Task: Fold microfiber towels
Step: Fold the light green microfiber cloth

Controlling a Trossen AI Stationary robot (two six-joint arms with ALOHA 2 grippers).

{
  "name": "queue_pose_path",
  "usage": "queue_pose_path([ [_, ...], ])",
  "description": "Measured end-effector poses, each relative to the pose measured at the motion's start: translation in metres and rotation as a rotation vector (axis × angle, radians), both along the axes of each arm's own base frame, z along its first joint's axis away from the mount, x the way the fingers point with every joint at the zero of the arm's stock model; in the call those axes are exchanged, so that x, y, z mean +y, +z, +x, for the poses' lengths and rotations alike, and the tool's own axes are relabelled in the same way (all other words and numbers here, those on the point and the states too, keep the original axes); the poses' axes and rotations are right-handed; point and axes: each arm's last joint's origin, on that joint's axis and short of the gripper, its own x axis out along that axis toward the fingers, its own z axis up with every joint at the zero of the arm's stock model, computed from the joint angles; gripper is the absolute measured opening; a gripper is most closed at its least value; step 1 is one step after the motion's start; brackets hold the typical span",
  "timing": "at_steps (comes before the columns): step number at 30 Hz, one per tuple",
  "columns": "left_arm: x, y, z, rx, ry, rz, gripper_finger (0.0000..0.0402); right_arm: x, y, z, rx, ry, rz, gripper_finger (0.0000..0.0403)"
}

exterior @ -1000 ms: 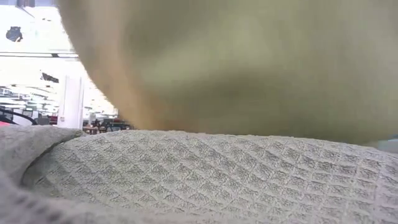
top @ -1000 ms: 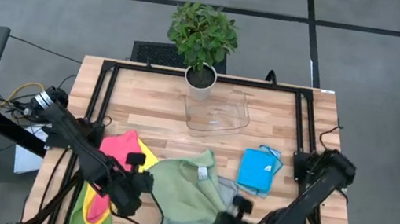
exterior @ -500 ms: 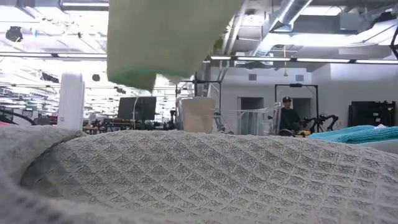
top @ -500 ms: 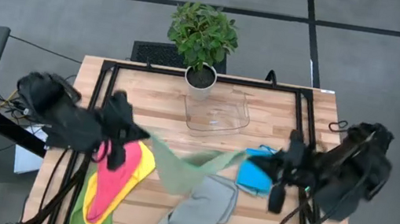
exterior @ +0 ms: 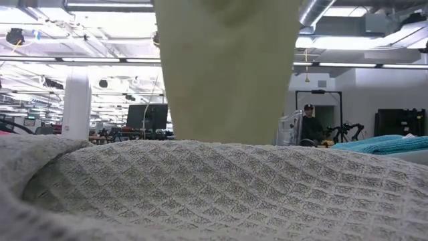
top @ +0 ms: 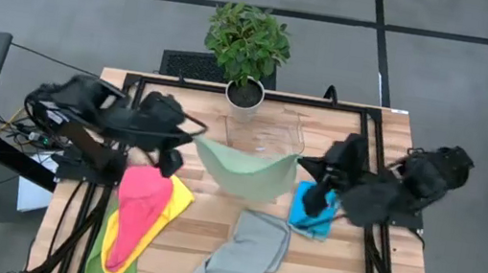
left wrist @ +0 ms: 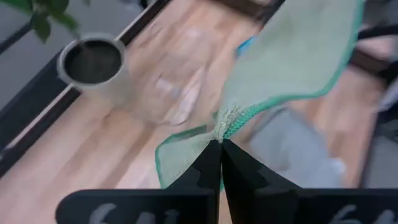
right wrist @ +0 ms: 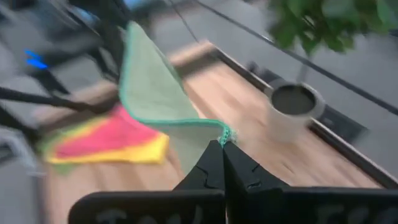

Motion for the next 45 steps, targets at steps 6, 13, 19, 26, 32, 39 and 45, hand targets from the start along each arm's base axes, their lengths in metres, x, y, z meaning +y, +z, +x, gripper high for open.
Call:
queue_pose_path([
  [6,0.023,-0.034,0.02,0.166,0.063,-0.089,0.0,-0.012,-0.019,0.019,0.139,-0.091,-0.059,0.0008],
  [13,0.026,-0.021,0.017,0.11,0.036,-0.294,0.0,-0.001,-0.008,0.015,0.109,0.036,-0.006,0.0008],
  [19,0.02,0.013,-0.004,-0.048,0.028,-0.289,0.0,0.011,0.009,-0.004,0.011,0.025,-0.101,0.0008],
  [26,0.039,0.029,-0.014,-0.137,0.139,-0.114,0.0,-0.016,0.011,0.003,0.045,-0.076,-0.178,0.0008],
  [32,0.044,0.013,-0.003,-0.045,0.091,-0.25,0.0,-0.028,0.008,0.016,0.132,0.014,-0.069,0.0008],
  [39,0.016,0.008,0.006,0.027,-0.205,-0.476,0.0,-0.005,0.007,0.012,0.16,0.168,-0.16,0.0008],
  [45,0.034,0.019,-0.002,-0.052,-0.045,-0.364,0.0,-0.019,0.016,0.01,0.105,0.122,-0.111,0.0008],
])
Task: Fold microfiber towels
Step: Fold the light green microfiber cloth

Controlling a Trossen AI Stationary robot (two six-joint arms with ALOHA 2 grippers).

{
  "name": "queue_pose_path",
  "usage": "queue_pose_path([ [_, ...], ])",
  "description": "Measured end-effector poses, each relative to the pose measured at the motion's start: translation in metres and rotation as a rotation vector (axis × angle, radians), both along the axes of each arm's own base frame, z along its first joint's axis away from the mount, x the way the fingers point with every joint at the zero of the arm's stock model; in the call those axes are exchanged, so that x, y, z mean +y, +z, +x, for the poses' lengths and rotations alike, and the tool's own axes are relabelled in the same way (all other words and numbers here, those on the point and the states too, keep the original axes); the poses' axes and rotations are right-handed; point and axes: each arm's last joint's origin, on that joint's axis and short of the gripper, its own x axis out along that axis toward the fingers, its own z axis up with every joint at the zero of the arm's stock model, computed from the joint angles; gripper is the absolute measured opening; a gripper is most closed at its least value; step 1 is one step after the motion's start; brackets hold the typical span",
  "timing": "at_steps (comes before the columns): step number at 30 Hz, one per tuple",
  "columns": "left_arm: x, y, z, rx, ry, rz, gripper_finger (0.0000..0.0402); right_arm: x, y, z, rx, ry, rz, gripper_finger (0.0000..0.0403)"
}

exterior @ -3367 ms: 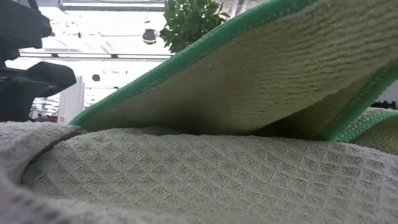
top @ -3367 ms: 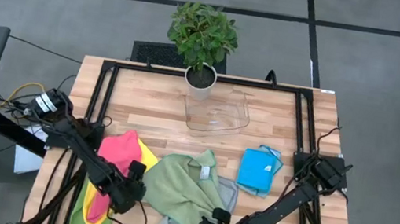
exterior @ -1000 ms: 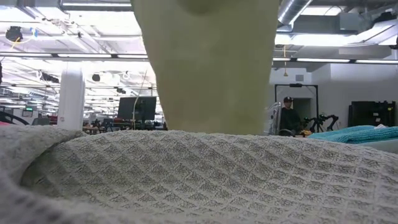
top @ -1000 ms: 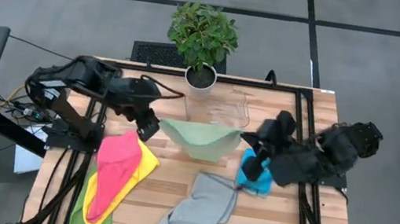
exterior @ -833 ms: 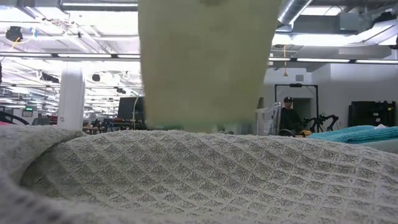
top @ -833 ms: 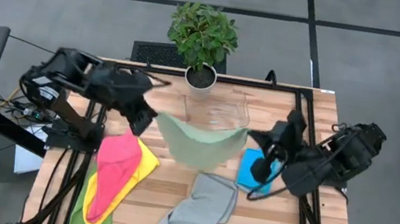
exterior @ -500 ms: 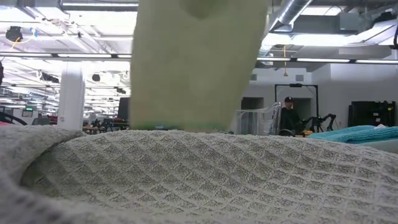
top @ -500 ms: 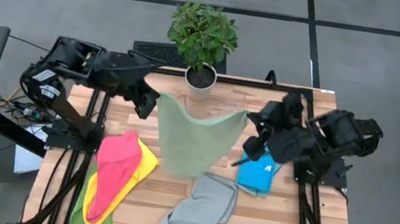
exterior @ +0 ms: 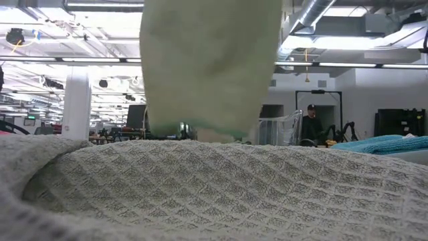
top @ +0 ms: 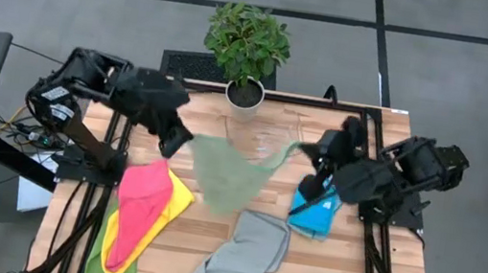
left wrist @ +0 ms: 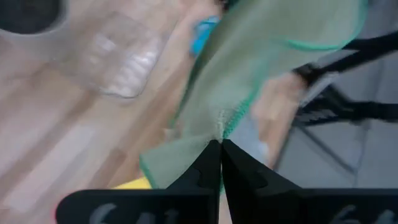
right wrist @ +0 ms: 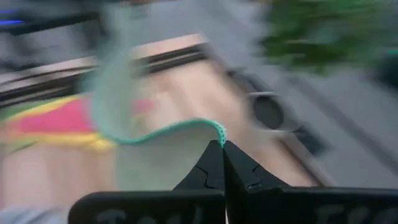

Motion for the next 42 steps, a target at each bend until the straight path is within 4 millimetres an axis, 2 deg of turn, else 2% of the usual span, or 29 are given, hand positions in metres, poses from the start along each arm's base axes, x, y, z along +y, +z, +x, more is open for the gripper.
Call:
queue_pose_path([
  [3,-0.005,0.008,0.009,-0.112,-0.203,-0.163,0.0,0.003,0.005,0.005,0.009,0.184,0.072,0.0008],
  [5,-0.009,0.015,0.014,-0.193,-0.314,-0.219,0.0,0.005,0.004,0.005,0.012,0.164,0.026,0.0007],
  [7,-0.006,0.018,0.012,-0.217,-0.271,-0.193,0.0,0.0,0.003,0.002,-0.012,0.033,-0.041,0.0008],
  [10,0.009,0.012,0.001,-0.133,-0.027,-0.046,0.0,-0.006,0.002,0.001,-0.018,-0.037,-0.035,0.001],
  [11,0.012,0.01,-0.002,-0.102,0.023,-0.023,0.0,-0.006,0.002,0.002,0.0,0.004,0.006,0.001],
  [13,0.011,0.009,-0.003,-0.088,-0.01,-0.069,0.0,0.001,0.002,0.005,0.038,0.171,0.112,0.0009],
  [15,0.002,0.012,0.001,-0.122,-0.164,-0.189,0.0,0.013,0.002,0.008,0.055,0.331,0.188,0.0007],
  [17,-0.01,0.017,0.009,-0.198,-0.301,-0.234,0.0,0.022,0.001,0.009,0.061,0.411,0.187,0.0007],
  [19,-0.013,0.018,0.013,-0.229,-0.316,-0.183,0.0,0.022,-0.002,0.005,0.082,0.331,0.102,0.0008],
  [22,0.004,0.011,0.01,-0.152,-0.073,-0.053,0.0,0.007,-0.005,-0.003,0.076,0.067,0.002,0.0011],
  [24,0.013,0.007,0.007,-0.093,0.036,-0.055,0.0,0.002,-0.005,-0.004,0.078,0.045,0.052,0.0011],
  [25,0.014,0.007,0.006,-0.094,0.013,-0.094,0.0,0.002,-0.004,-0.003,0.091,0.097,0.1,0.001],
  [27,0.006,0.011,0.008,-0.126,-0.137,-0.202,0.0,0.01,-0.001,-0.001,0.087,0.245,0.177,0.0008],
  [29,-0.005,0.015,0.013,-0.191,-0.283,-0.238,0.0,0.018,0.001,-0.001,0.073,0.324,0.158,0.0008],
  [30,-0.006,0.017,0.015,-0.215,-0.293,-0.222,0.0,0.019,0.002,-0.002,0.062,0.311,0.118,0.0008],
  [33,0.006,0.012,0.011,-0.169,-0.089,-0.061,0.0,0.008,0.0,-0.006,0.034,0.084,-0.038,0.0011],
  [35,0.018,0.006,0.006,-0.091,0.085,0.024,0.0,-0.001,0.0,-0.007,0.01,-0.038,-0.058,0.0013],
  [36,0.022,0.004,0.004,-0.06,0.131,0.017,0.0,-0.004,0.0,-0.007,0.013,-0.033,-0.029,0.0013],
  [39,0.02,0.005,0.007,-0.069,0.013,-0.147,0.0,0.0,0.005,-0.003,0.041,0.187,0.137,0.0009],
  [42,0.0,0.014,0.017,-0.181,-0.184,-0.245,0.0,0.014,0.006,-0.001,0.043,0.363,0.183,0.0005],
])
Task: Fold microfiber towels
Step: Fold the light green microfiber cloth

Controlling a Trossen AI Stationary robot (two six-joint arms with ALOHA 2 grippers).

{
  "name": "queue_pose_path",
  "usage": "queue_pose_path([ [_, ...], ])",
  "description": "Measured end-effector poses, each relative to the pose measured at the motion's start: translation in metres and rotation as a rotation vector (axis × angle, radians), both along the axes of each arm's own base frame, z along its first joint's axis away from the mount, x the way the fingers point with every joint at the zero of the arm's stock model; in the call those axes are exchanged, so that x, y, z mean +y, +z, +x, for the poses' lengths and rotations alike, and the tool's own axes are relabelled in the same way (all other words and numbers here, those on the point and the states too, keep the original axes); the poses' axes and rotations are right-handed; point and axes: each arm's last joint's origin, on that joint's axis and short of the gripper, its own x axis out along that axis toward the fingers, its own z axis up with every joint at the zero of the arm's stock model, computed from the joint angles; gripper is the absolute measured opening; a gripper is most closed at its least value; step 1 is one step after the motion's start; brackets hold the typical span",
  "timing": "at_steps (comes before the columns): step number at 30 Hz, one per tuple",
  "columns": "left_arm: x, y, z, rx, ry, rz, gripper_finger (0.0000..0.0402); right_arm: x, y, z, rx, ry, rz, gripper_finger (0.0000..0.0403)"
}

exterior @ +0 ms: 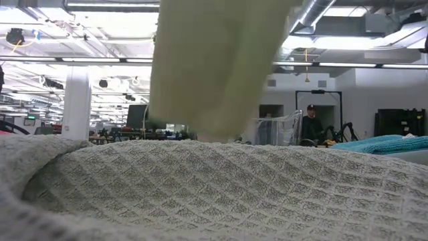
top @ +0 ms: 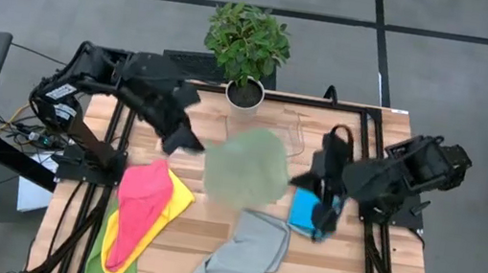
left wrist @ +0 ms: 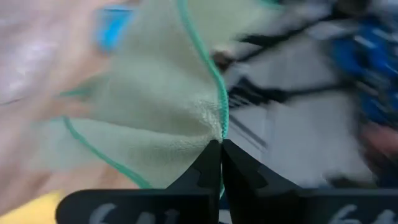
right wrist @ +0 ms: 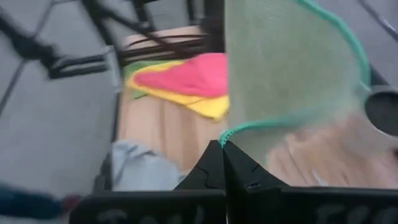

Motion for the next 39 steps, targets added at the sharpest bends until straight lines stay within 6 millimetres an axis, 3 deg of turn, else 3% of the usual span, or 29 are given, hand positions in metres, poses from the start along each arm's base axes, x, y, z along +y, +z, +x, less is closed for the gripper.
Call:
queue_pose_path([
  [3,-0.007,0.003,0.006,-0.073,-0.062,0.037,0.0,0.0,-0.003,-0.002,-0.005,-0.077,-0.114,0.0008],
  [7,0.017,-0.006,0.001,0.057,0.197,0.14,0.0,-0.018,-0.006,-0.006,0.009,-0.306,-0.207,0.0013],
  [9,0.022,-0.009,-0.001,0.096,0.184,0.102,0.0,-0.021,-0.005,-0.003,0.033,-0.248,-0.117,0.001],
  [12,0.009,-0.007,0.005,0.062,-0.001,-0.019,0.0,-0.009,-0.004,0.003,0.049,-0.038,0.007,0.0005],
  [14,0.0,-0.006,0.012,0.015,-0.078,-0.017,0.0,-0.002,-0.006,0.005,0.056,0.013,-0.011,0.0005],
  [18,0.01,-0.013,0.01,0.08,0.079,0.165,0.0,-0.015,-0.014,-0.002,0.071,-0.279,-0.22,0.0014],
  [20,0.019,-0.018,0.006,0.151,0.21,0.229,0.0,-0.023,-0.012,0.0,0.049,-0.354,-0.209,0.0018],
  [23,0.018,-0.016,0.007,0.135,0.108,0.082,0.0,-0.018,-0.007,0.006,0.049,-0.142,-0.042,0.0011],
  [25,0.011,-0.011,0.011,0.07,0.009,0.022,0.0,-0.012,-0.004,0.006,0.035,-0.055,-0.02,0.0005],
  [27,0.01,-0.011,0.011,0.071,0.027,0.05,0.0,-0.012,-0.006,0.003,0.041,-0.102,-0.1,0.0008],
  [30,0.024,-0.019,0.005,0.164,0.158,0.209,0.0,-0.025,-0.011,-0.002,0.069,-0.305,-0.242,0.0016],
  [32,0.038,-0.025,-0.002,0.265,0.255,0.293,0.0,-0.034,-0.014,0.001,0.07,-0.367,-0.221,0.0015],
  [34,0.046,-0.03,0.003,0.281,0.334,0.235,0.0,-0.035,-0.012,0.007,0.072,-0.285,-0.112,0.0008],
  [36,0.046,-0.032,0.009,0.257,0.27,0.12,0.0,-0.032,-0.009,0.008,0.075,-0.188,-0.04,0.0005],
  [39,0.027,-0.028,0.016,0.189,0.106,0.009,0.0,-0.017,-0.01,0.009,0.078,-0.067,0.011,0.0008],
])
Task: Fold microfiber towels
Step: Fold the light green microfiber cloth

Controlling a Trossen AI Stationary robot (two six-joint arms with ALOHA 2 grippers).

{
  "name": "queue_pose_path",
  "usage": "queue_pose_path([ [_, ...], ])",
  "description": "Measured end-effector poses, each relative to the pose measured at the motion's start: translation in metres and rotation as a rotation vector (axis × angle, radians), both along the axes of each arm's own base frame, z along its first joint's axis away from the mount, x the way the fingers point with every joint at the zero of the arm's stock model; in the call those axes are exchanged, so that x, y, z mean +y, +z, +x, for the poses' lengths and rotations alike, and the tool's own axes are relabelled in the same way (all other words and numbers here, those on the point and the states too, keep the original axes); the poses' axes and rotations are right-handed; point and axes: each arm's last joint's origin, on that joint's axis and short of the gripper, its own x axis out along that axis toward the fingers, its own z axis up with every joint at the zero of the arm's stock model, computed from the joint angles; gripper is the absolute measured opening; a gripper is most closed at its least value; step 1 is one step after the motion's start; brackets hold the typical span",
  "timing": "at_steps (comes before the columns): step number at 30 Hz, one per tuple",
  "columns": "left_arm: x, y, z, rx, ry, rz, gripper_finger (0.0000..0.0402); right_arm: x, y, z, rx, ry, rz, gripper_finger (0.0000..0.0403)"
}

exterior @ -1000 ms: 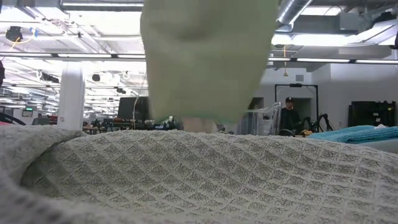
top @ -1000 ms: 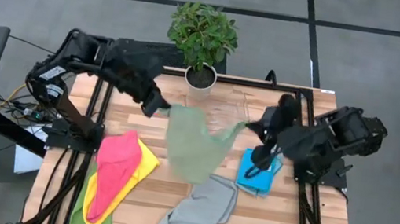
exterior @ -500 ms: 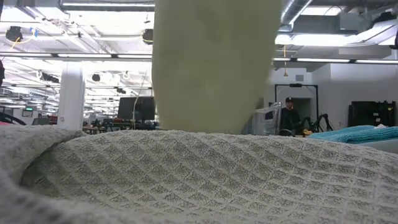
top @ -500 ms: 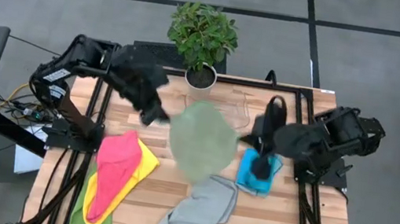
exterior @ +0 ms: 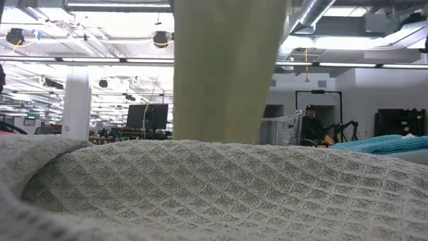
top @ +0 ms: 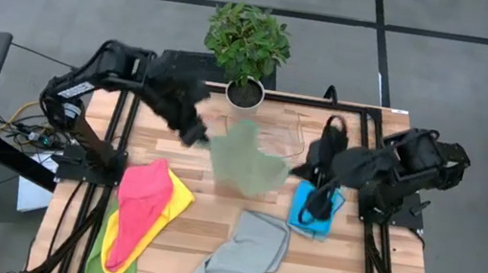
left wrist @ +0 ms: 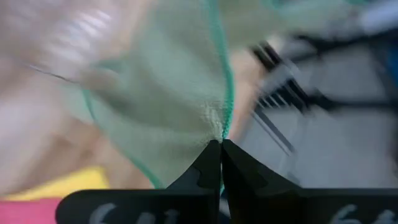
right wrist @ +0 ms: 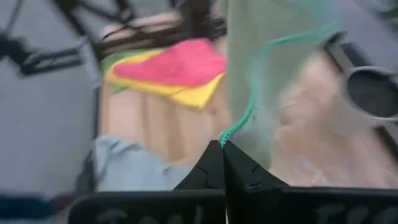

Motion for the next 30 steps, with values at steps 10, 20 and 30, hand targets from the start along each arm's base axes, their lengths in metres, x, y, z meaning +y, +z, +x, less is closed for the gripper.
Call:
queue_pose_path([
  [10,-0.03,0.002,0.003,-0.055,-0.111,0.128,0.0,0.015,-0.011,-0.014,0.041,-0.137,-0.172,0.0009],
  [20,0.028,-0.007,-0.012,0.186,0.33,0.612,0.0,-0.038,-0.01,0.002,0.029,-0.419,-0.28,0.0009],
  [30,-0.038,-0.02,0.003,0.167,0.02,0.279,0.0,0.032,-0.034,-0.004,0.117,-0.209,-0.075,0.0009],
])
